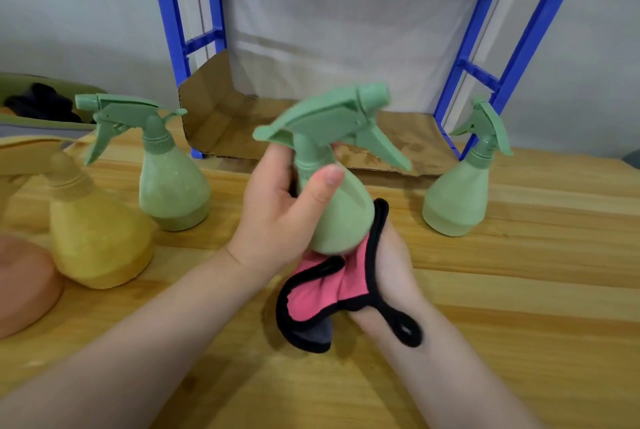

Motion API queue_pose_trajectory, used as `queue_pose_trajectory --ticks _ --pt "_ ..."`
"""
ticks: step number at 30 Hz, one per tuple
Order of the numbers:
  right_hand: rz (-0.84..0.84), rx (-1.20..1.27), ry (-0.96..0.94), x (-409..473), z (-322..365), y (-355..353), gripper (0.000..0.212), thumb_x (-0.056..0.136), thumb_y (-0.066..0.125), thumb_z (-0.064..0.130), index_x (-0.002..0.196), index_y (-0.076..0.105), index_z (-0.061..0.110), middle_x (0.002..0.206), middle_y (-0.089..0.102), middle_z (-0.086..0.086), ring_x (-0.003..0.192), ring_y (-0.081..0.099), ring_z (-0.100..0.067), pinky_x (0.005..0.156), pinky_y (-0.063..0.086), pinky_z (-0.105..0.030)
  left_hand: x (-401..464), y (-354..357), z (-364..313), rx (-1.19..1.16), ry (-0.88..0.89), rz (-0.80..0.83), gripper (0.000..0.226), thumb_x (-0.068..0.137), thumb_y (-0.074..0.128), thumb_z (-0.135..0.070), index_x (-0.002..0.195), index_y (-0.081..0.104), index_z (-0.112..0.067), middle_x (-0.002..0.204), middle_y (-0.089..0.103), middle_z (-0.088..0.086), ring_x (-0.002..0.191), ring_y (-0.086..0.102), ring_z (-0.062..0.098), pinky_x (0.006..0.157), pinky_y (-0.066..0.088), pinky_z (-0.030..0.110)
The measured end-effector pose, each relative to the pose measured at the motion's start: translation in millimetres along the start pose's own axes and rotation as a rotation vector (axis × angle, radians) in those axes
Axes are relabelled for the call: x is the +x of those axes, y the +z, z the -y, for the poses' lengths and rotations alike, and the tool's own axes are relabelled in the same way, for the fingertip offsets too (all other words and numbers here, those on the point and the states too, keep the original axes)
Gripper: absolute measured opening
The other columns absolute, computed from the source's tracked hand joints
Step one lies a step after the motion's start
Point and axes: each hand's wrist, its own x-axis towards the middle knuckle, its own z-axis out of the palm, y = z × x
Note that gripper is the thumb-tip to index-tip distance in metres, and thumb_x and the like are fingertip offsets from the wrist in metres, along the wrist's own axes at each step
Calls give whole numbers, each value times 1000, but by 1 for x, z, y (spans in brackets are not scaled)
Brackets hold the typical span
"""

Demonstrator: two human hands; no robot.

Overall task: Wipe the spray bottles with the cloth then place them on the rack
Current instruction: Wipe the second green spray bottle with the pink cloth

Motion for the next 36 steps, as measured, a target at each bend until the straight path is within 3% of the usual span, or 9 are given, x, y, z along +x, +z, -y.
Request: queue_pose_trajectory --ticks 2,4,7,10,15,23,27,33,36 --pt "-27 -6 -135 13 -7 11 20 101 54 29 97 64 12 63 69 0 48 65 -8 48 52 -19 -2 6 1 -31 -48 -6 24 95 56 -45 110 56 -26 104 65 3 101 65 24 89 54 42" --pt "-139 -36 -193 26 -12 23 33 102 49 42 100 66 14 63 72 1 49 68 -12 43 51 -19 1 9 -1 -211 -130 -69 12 95 54 -33 103 63 -32 102 66 -5 99 63 24 94 51 58" --pt "-243 -64 -309 30 -15 23 44 99 42 57 103 69 23 101 77 8 88 73 -5 77 58 -24 11 13 -8 -394 -220 -130 19 100 49 -24 94 66 -31 93 67 -12 90 61 11 97 45 66" --pt "-229 10 -321 32 -14 23 59 95 40 65 124 67 21 134 65 2 121 62 -14 108 46 -38 13 21 -12 -467 -296 -154 24 99 48 -27 87 69 -32 90 66 -8 88 59 13 99 42 67" --pt "-97 211 -282 29 -4 16 68 97 33 61 76 82 19 87 78 -5 78 75 -19 73 59 -31 14 34 -16 -561 -391 -248 22 98 49 -35 93 63 -19 81 65 -5 79 60 13 93 48 56" --pt "-268 248 -308 28 2 8 42 98 44 53 82 68 22 70 74 3 59 72 -15 58 57 -26 8 51 -25 -573 -475 -320 34 86 55 -48 98 62 -17 82 64 -4 81 61 15 97 47 64" --pt "-232 121 -401 29 5 8 47 103 36 47 77 64 20 64 72 5 57 70 -10 51 54 -20 8 49 -27 -607 -496 -366 28 97 49 -44 98 60 -18 81 61 -6 71 61 10 84 57 48" --pt "-364 -411 -746 51 29 -4 57 97 36 64 71 66 21 68 64 2 73 60 -21 75 47 -36 13 50 -26 -546 -529 -469 27 101 47 -42 96 62 -20 87 61 -4 77 60 11 74 56 36" --pt "-482 -578 -919 51 48 -22 46 100 39 55 71 60 26 64 60 12 67 56 -1 69 43 -22 19 56 -26 -386 -484 -417 22 100 51 -39 97 63 -21 89 65 -6 82 62 11 79 58 38"
